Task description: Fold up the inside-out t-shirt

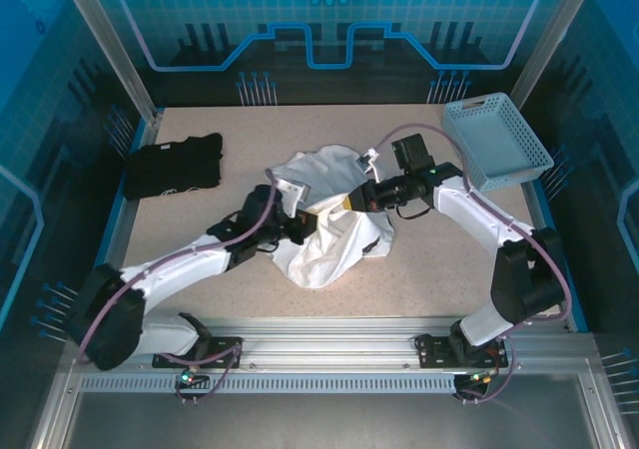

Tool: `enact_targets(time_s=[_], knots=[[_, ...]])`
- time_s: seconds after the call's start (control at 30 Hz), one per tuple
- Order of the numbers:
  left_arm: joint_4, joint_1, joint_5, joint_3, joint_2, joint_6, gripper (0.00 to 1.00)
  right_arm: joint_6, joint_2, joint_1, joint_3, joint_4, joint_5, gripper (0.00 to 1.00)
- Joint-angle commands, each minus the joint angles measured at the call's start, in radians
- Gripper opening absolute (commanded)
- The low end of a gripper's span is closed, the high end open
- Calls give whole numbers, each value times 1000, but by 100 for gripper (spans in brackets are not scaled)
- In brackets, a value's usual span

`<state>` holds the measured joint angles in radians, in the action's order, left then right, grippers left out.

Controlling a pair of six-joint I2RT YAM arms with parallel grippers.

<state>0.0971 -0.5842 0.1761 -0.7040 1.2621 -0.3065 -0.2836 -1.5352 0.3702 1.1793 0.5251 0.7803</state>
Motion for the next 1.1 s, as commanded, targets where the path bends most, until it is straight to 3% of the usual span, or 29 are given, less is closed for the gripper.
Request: enact_targets(time_s=[0.0, 0.1, 0.23, 0.37, 0.5, 0.6, 0.73, 0.9, 1.07], knots=[[-73, 33, 45, 26, -127, 36, 3, 66, 82, 15, -17, 58, 141, 0], [-106, 44, -38, 14, -139, 24, 0, 9, 80, 57, -66, -42, 229, 0], [-111, 44, -48, -35, -49, 19, 0, -32, 13, 111, -48, -109, 266, 0], [-128, 45, -16, -53, -8, 19, 16, -93, -30, 111, -43, -172, 237, 0], [-134, 44, -6, 13, -96, 18, 36, -135, -59, 104, -37, -199, 219, 0], [-137, 44, 58, 70, -187, 11, 44, -140, -73, 96, -30, -192, 211, 0], [-121, 44, 188, 105, -258, 3, 47, -144, -75, 85, -30, -192, 203, 0], [-71, 43, 293, 83, -212, 6, 48, -146, -73, 84, -36, -195, 199, 0], [-21, 43, 299, 48, -116, 12, 49, -145, -61, 79, -45, -194, 196, 0]])
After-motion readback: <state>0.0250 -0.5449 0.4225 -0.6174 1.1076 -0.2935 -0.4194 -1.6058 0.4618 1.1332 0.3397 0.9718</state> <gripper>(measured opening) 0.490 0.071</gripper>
